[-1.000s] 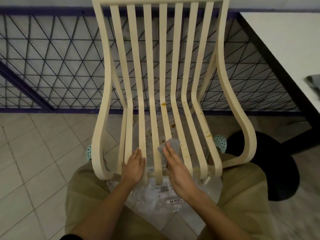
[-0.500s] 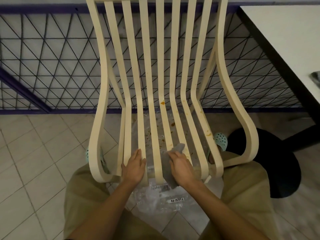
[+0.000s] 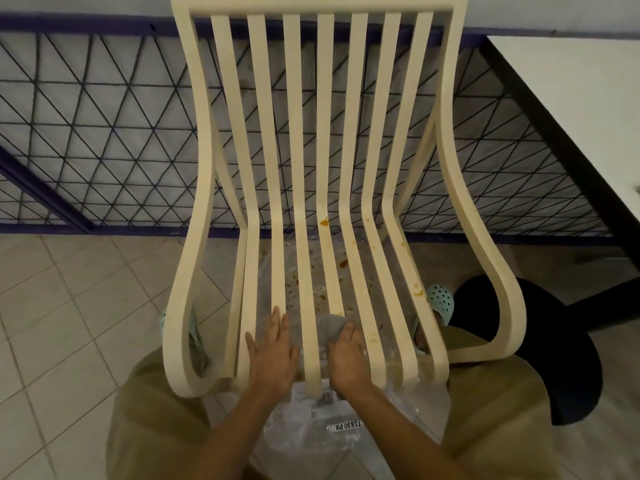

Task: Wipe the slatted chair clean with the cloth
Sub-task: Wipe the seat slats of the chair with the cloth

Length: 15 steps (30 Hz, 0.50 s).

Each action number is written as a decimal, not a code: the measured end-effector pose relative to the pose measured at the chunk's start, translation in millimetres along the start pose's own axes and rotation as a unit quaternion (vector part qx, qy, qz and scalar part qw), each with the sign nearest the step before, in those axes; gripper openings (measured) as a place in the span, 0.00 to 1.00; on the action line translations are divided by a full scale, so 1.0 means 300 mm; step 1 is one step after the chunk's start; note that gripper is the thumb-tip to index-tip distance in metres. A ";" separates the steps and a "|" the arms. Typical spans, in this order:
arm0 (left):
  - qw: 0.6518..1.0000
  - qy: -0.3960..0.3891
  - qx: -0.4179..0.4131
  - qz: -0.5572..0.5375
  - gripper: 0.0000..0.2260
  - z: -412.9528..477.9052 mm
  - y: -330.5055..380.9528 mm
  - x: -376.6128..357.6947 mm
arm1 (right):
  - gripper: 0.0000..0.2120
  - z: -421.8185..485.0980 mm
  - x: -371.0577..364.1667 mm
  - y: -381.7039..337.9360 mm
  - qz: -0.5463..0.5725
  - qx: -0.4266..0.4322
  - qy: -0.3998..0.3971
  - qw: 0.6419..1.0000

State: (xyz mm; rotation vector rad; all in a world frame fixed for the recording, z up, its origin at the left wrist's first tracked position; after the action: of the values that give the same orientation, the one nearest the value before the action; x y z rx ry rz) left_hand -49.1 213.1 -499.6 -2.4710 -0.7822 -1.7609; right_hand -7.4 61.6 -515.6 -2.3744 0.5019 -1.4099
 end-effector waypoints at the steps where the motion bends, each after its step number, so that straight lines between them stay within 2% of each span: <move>1: 1.000 0.003 -0.005 0.011 0.29 0.006 0.003 0.002 | 0.33 0.005 0.001 -0.003 0.005 -0.005 -0.001 1.000; 9: 0.999 0.038 -0.013 0.031 0.28 0.087 0.005 -0.011 | 0.24 0.030 0.004 -0.018 -0.032 0.015 0.036 0.999; 11: 0.998 0.052 -0.018 0.023 0.31 0.104 0.004 -0.012 | 0.25 0.037 -0.002 -0.021 -0.048 0.010 0.036 0.998; 15: 0.997 0.029 -0.056 -0.054 0.36 0.168 0.057 -0.023 | 0.32 0.060 -0.024 -0.045 -0.081 0.030 -0.014 0.996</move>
State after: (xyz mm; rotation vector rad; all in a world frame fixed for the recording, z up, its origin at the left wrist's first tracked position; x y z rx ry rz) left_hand 0.7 209.8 -519.7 -2.4756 -0.8495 -1.9562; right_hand 7.1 78.6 -523.1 -2.4289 0.2605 -1.4354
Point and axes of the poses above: each hand's wrist, its own z-axis towards the middle knuckle, its own x-axis out of the back of the hand, y = z × x, the point moved 8 cm from there along z, towards the middle knuckle, and after that the axes turned 2 degrees about x, right-handed, at the moved point
